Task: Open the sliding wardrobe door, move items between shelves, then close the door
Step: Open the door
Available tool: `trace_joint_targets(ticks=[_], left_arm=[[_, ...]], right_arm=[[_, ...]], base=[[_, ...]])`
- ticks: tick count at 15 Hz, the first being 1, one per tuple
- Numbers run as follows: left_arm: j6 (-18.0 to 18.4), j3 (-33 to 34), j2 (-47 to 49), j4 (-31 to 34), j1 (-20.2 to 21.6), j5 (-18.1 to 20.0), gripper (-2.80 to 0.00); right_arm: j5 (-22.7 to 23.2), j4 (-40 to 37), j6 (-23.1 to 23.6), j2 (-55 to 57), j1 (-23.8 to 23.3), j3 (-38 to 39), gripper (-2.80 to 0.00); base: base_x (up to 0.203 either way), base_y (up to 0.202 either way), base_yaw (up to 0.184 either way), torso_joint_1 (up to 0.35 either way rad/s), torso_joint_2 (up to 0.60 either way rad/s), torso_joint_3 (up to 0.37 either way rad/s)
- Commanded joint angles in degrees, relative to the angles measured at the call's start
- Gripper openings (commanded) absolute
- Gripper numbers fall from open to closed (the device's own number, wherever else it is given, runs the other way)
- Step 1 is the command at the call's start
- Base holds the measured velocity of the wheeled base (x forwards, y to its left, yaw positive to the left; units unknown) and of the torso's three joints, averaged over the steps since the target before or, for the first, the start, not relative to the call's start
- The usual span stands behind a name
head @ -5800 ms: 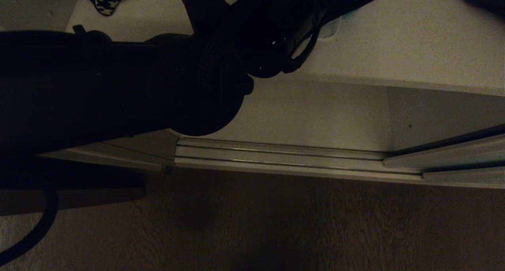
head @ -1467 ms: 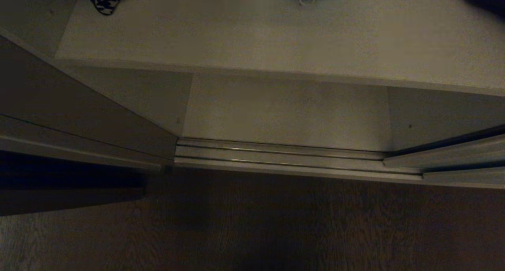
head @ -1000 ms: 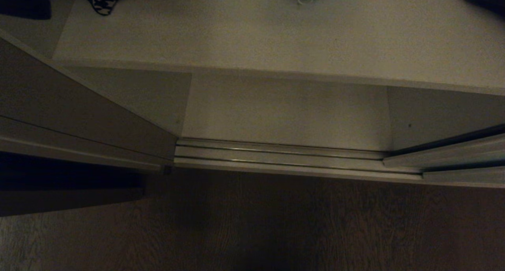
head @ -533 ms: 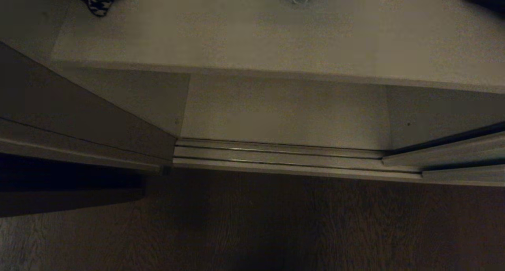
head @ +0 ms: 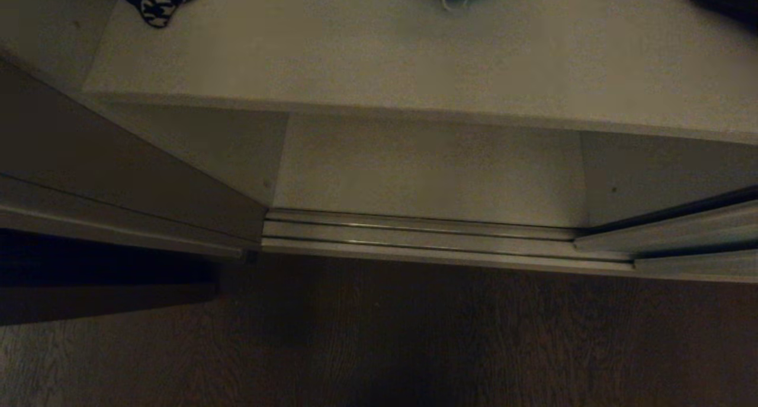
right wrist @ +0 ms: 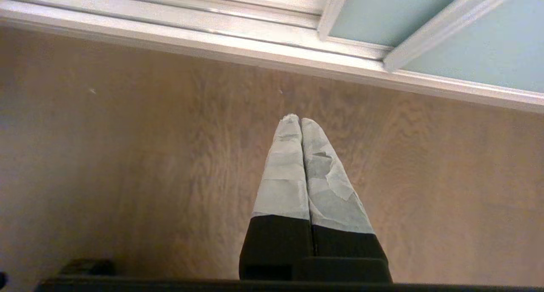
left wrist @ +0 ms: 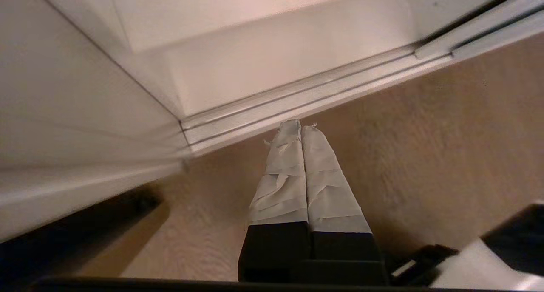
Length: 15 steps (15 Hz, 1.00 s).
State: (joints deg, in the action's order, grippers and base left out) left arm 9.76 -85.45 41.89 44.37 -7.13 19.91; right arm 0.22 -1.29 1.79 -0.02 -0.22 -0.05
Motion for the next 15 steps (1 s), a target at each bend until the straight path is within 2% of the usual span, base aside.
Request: trace_joint_targets(ticks=[1,5,8,11,15], left_arm=[[-2.2,0.2,-2.7,0.2,2.2,2.9,-2.80],[-3.1,1.1,-9.7,4.3,8.1,4.4,-2.80],[-4.2,3.6,-14.9,7.2,9.4,3.3,-2.80],[-4.2,11.1,-20.5,9.3,9.4,-2.0,-2.80],[-3.6,24.4,-27.4,6.7,7.6,-8.7,-2.80]], right_arm=[[0.0,0.0,0.1,-0.1,0.0,0.0,-2.80],[0.0,0.0,0.1,-0.1,0.0,0.0,-2.80],[0.0,0.0,0.1,-0.1,0.0,0.0,-2.80],[0.0,0.0,0.1,-0.1,0.0,0.0,-2.80],[0.0,0.0,0.1,-0.1,0.0,0.0,-2.80]], base=[[0.000,0.000,0.000,0.000,0.00,0.000],[0.000,0.000,0.000,0.000,0.00,0.000],[0.000,0.000,0.000,0.000,0.00,0.000],[0.000,0.000,0.000,0.000,0.00,0.000],[0.000,0.000,0.000,0.000,0.00,0.000]])
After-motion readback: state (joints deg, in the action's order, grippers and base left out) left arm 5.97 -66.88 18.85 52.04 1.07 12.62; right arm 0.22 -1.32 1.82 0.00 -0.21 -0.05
